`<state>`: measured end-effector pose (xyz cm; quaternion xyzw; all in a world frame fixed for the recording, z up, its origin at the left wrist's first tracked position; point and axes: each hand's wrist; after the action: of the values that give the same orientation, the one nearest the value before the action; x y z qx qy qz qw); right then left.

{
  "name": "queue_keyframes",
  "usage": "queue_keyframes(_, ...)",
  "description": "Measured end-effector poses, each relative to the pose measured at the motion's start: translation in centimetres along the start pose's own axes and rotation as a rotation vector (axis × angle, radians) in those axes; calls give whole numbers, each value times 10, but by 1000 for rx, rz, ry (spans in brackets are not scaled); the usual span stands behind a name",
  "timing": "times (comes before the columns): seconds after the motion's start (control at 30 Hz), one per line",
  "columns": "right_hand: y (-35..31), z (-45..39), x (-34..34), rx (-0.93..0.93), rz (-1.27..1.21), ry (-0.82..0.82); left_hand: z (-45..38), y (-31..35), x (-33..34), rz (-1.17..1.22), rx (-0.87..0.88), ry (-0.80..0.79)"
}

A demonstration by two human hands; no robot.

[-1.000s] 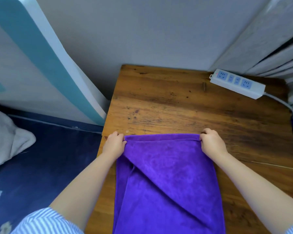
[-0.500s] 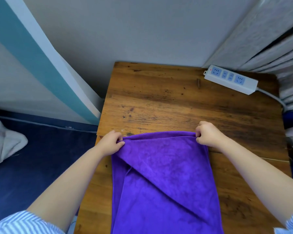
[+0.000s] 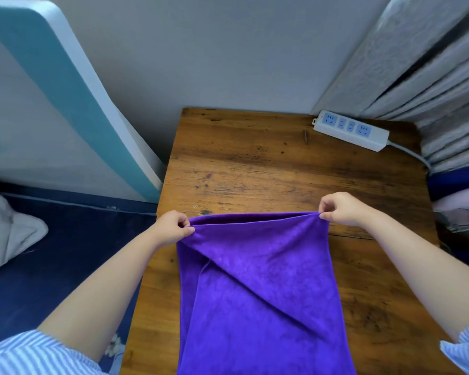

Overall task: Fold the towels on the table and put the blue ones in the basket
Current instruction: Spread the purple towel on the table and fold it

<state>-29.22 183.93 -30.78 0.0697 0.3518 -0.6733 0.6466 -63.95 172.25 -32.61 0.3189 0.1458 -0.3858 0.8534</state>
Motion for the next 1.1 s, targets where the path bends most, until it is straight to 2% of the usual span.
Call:
queue_keyframes(0.17,2,12,4,-19,11,86,14,4,8,7,64,165)
queue_keyframes(0.3,4,27,4,-71,23,136,32,4,5,-134,113,221)
queue_keyframes(0.43,5,44,5,-83,48,135,47,3,5,-201,90,163)
queue_keyframes(0.57,1,66,6,-110,43,190,65,4,6,-514,114,114)
queue_keyframes(0.63,0,82,8,-113,33,234,78,5,7,-586,113,83)
queue_keyframes(0.8,1,125,10,-113,10,345,109,19,5,-559,126,91)
queue_keyframes(0.9,-4,148,4,-153,57,483,124,38,-6,-409,207,258)
queue_keyframes(1.0,-20,164,-13,-149,186,655,136,62,-26,-201,354,560)
queue_keyframes(1.1,-41,191,-36,-155,206,1016,164,96,-51,11,486,941)
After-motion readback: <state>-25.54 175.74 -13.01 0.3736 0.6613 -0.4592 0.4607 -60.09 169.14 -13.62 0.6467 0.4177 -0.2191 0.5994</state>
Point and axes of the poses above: each hand's wrist, its own z-axis away from the middle knuckle, its own x-axis out of the palm, y = z × x, and after that the axes turned 10 degrees about -y, right-handed
